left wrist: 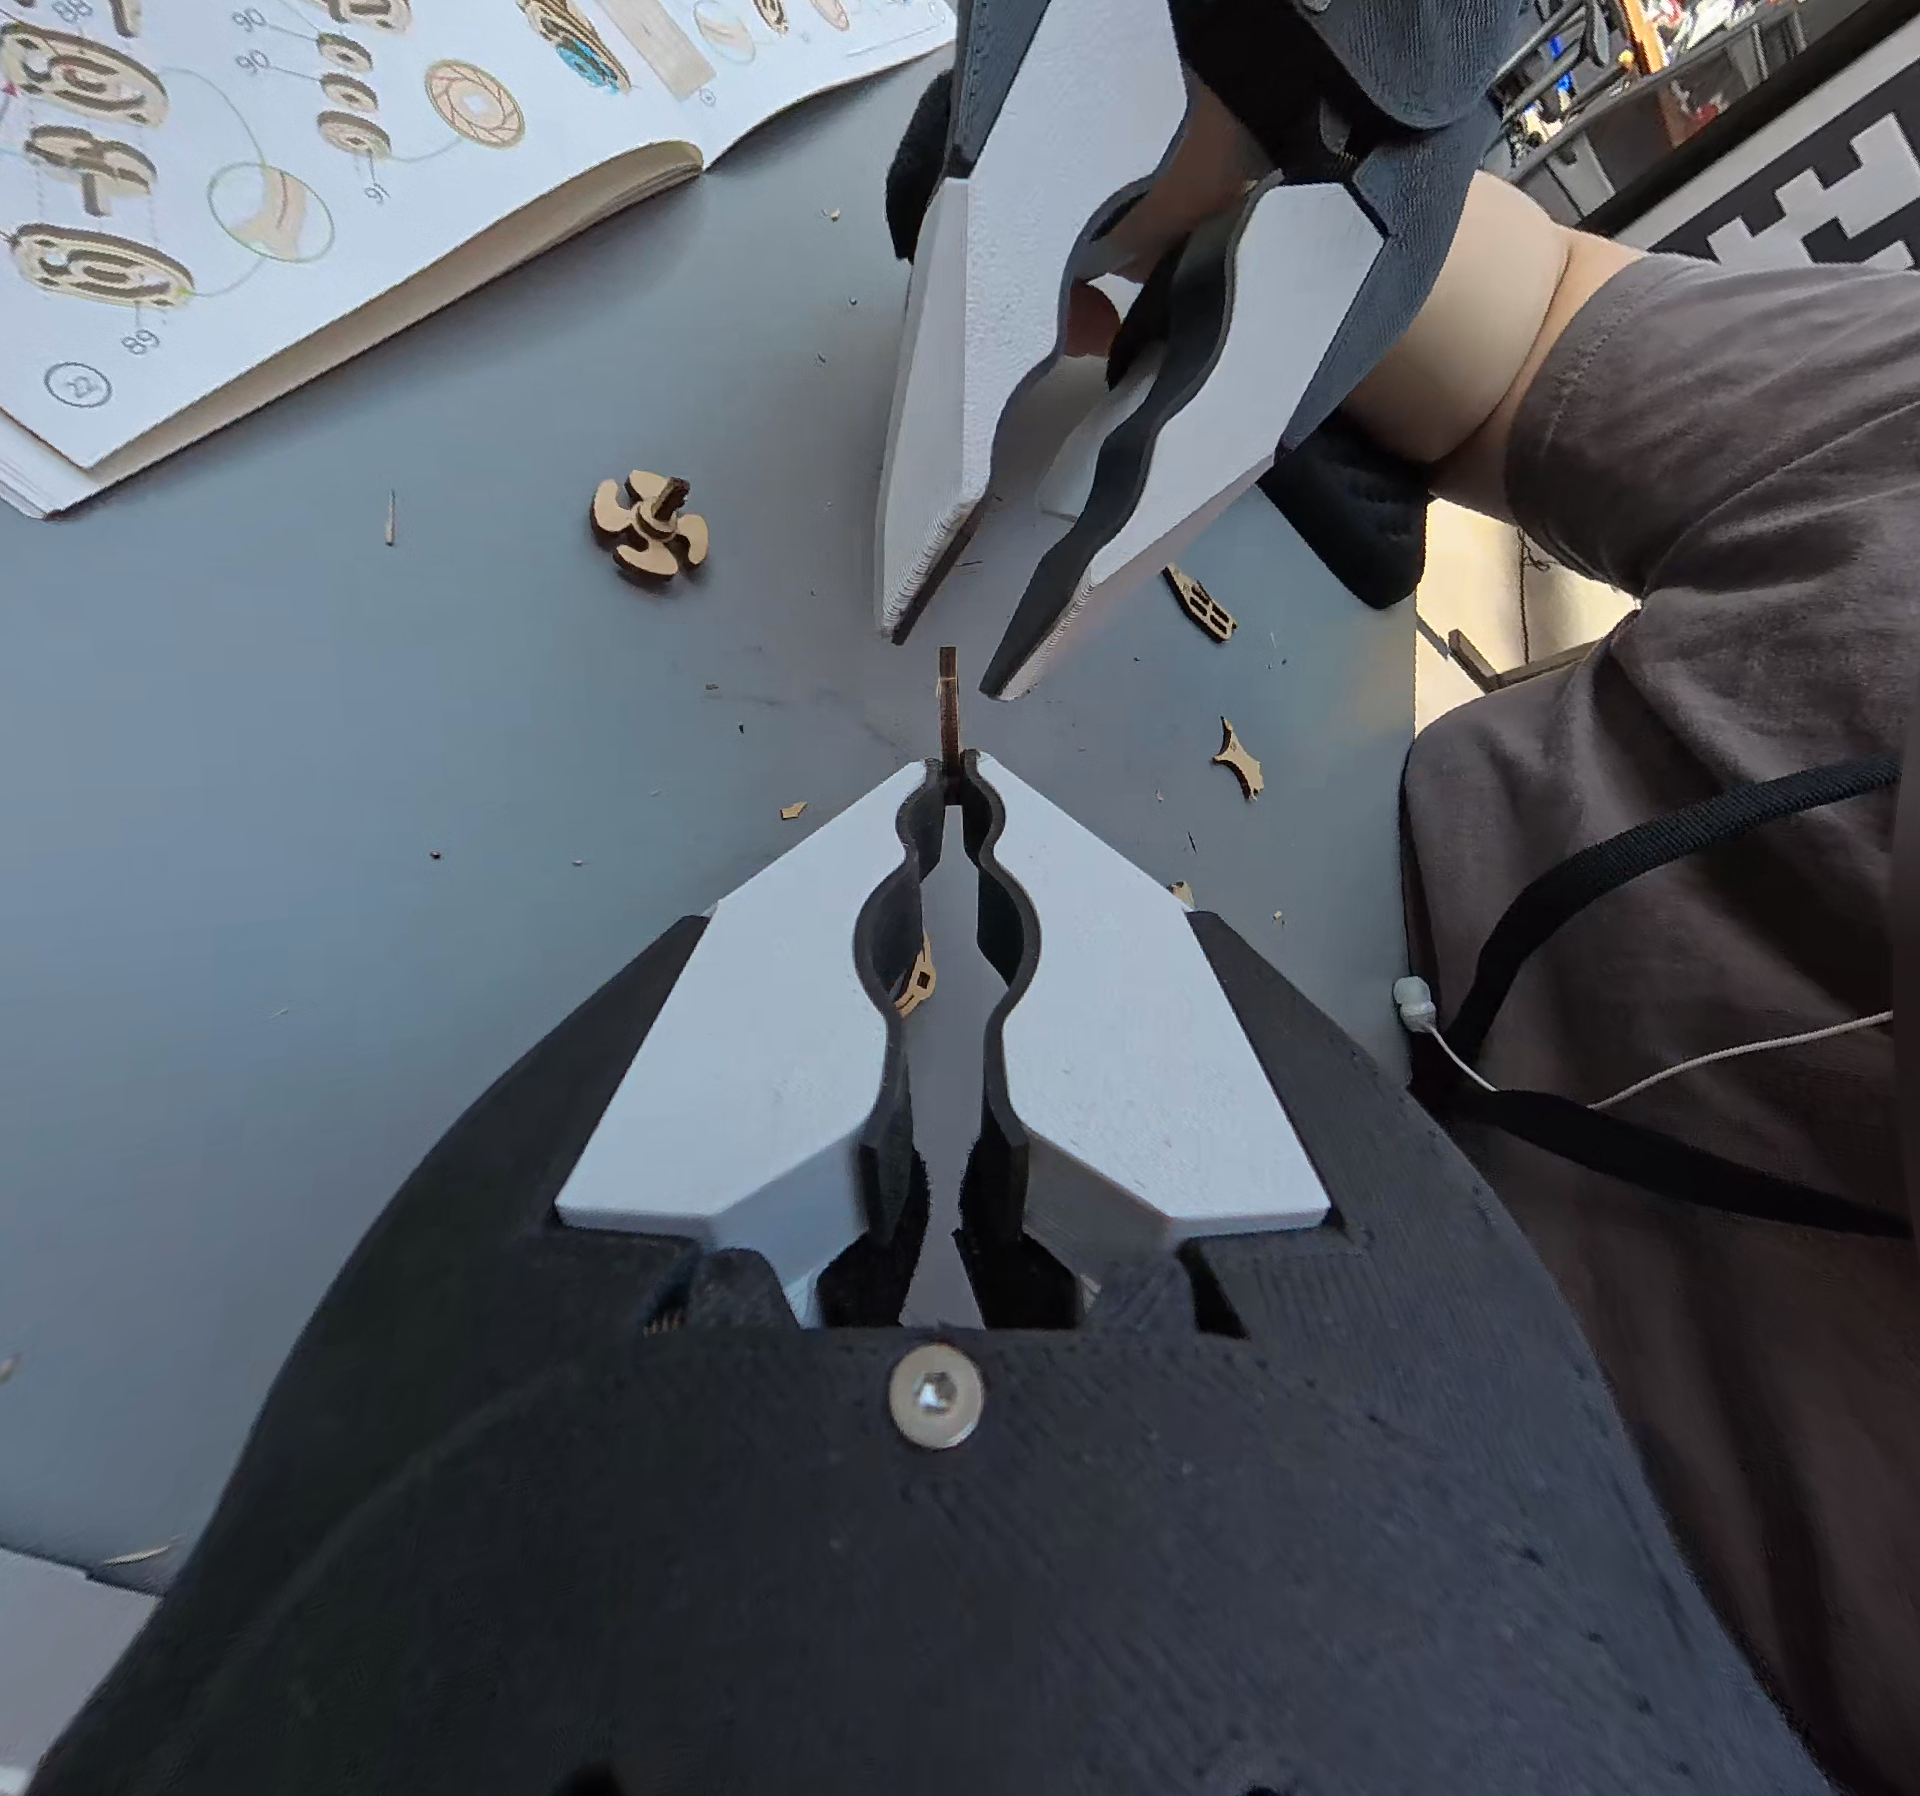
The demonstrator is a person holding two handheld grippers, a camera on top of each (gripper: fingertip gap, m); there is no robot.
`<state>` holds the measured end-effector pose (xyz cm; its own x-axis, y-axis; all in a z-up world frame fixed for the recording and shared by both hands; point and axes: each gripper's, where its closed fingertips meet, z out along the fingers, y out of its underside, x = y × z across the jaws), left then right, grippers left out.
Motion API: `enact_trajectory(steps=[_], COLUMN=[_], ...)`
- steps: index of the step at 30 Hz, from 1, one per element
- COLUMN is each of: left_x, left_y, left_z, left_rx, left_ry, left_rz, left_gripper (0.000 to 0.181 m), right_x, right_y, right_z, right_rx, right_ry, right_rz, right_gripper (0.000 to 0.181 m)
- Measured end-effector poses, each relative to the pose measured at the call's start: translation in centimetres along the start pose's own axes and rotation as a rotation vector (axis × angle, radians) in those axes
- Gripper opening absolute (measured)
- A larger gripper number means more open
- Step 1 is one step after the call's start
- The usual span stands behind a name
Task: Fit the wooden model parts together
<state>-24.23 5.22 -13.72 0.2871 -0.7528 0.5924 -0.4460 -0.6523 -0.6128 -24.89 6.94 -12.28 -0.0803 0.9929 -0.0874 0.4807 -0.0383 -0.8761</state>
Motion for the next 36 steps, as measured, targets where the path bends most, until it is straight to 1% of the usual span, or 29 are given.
enact_trajectory(steps=[2, 3, 6, 8, 9, 12, 14, 17, 18, 19, 21, 25, 28, 31, 36], left_x=[0.2, 0.2, 0.2, 0.1, 0.0, -0.8, -0.4, 1.3, 1.5, 1.3, 0.6, 1.3, 0.8, 0.6, 0.4], left_y=[0.2, 0.4, 0.2, -0.9, -1.3, -2.1, -2.8, -4.3, -4.6, -4.7, -4.6, -5.3, -5.5, -5.8, -5.3], left_z=[0.2, 0.2, 0.1, -0.6, -1.2, -2.2, -2.3, -2.5, -2.5, -2.5, -2.4, -3.2, -3.7, -4.5, -4.4], left_rx=[-0.019, -0.030, -0.020, 0.053, 0.086, 0.140, 0.189, 0.304, 0.331, 0.340, 0.334, 0.383, 0.403, 0.437, 0.399], left_ry=[0.001, -0.005, -0.008, 0.003, 0.009, -0.015, 0.014, 0.169, 0.197, 0.190, 0.124, 0.116, 0.090, 0.102, 0.112], left_rz=[0.023, 0.033, 0.046, 0.020, 0.005, -0.006, 0.001, -0.074, -0.098, -0.108, -0.076, -0.016, -0.010, -0.029, -0.055], left_gripper=[0.000, 0.000, 0.000, 0.001, 0.005, 0.027, 0.028, 0.022, 0.020, 0.019, 0.017, 0.001, 0.000, 0.000, 0.000], right_x=[-0.2, -0.7, -0.9, -0.2, 0.2, 1.6, 2.5, 3.0, 3.1, 3.0, 2.8, 2.4, 2.4, 2.1, 1.6], right_y=[0.7, 0.8, 0.8, -0.1, -0.7, -2.3, -3.0, -4.0, -4.3, -4.4, -4.4, -4.7, -4.8, -4.4, -3.7], right_z=[0.3, 0.4, 0.2, -0.3, -0.7, -2.1, -2.7, -3.4, -3.6, -3.6, -3.3, -2.9, -3.0, -2.7, -2.0], right_rx=[-0.032, -0.034, -0.034, 0.028, 0.073, 0.212, 0.286, 0.394, 0.425, 0.442, 0.444, 0.454, 0.472, 0.441, 0.380], right_ry=[-0.034, -0.071, -0.129, -0.130, -0.133, -0.145, -0.144, -0.174, -0.186, -0.196, -0.198, -0.193, -0.216, -0.245, -0.235], right_rz=[0.039, 0.055, 0.151, 0.242, 0.295, 0.432, 0.499, 0.591, 0.611, 0.623, 0.626, 0.615, 0.640, 0.636, 0.571], right_gripper=[0.014, 0.006, 0.002, 0.002, 0.002, 0.001, 0.001, 0.001, 0.001, 0.001, 0.001, 0.002, 0.001, 0.001, 0.001])
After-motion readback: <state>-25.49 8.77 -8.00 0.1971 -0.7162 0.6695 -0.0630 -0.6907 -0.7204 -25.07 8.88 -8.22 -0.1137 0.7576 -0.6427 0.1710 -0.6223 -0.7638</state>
